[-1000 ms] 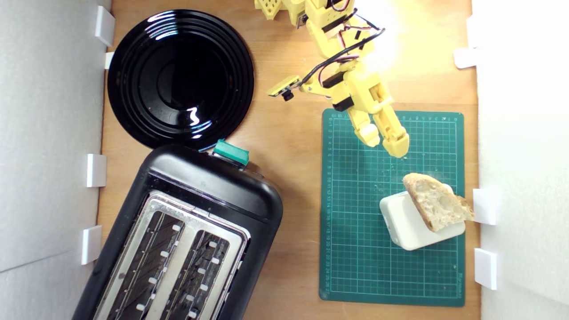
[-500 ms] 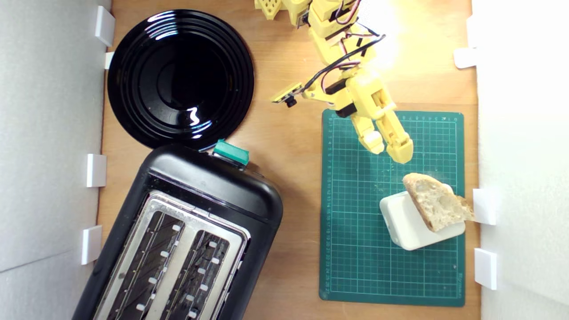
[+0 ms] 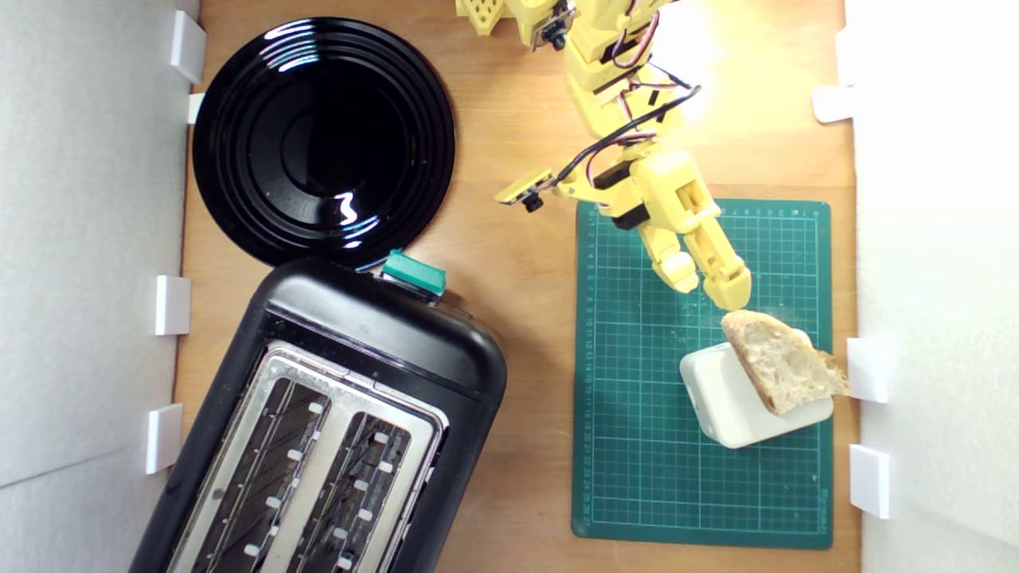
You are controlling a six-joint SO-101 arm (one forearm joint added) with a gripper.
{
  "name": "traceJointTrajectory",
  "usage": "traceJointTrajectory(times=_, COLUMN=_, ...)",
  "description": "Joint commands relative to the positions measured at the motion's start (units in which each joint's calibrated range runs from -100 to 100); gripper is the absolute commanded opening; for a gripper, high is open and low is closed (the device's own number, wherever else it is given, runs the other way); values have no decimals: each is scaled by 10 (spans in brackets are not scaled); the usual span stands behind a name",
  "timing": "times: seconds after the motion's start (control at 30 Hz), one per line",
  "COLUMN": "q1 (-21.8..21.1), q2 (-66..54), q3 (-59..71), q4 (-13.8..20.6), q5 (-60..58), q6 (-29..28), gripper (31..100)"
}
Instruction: Pick bread and place in toaster
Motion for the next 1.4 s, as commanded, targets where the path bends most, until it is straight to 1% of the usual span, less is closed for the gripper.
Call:
traceJointTrajectory(times=0.0, q1=-11, q2=-2, q3=-36, q4=6, q5=-19, q6=2, gripper=903)
traceJointTrajectory(times=0.2, q1=-11, q2=34, q3=-75, q4=6, q5=-20, q6=3, gripper=903)
traceJointTrajectory(times=0.63, q1=-11, q2=59, q3=-127, q4=6, q5=-20, q6=0, gripper=903)
traceJointTrajectory(times=0.77, q1=-22, q2=82, q3=-150, q4=6, q5=-21, q6=3, gripper=903)
traceJointTrajectory(times=1.37, q1=-24, q2=99, q3=-200, q4=6, q5=-19, q6=1, gripper=903)
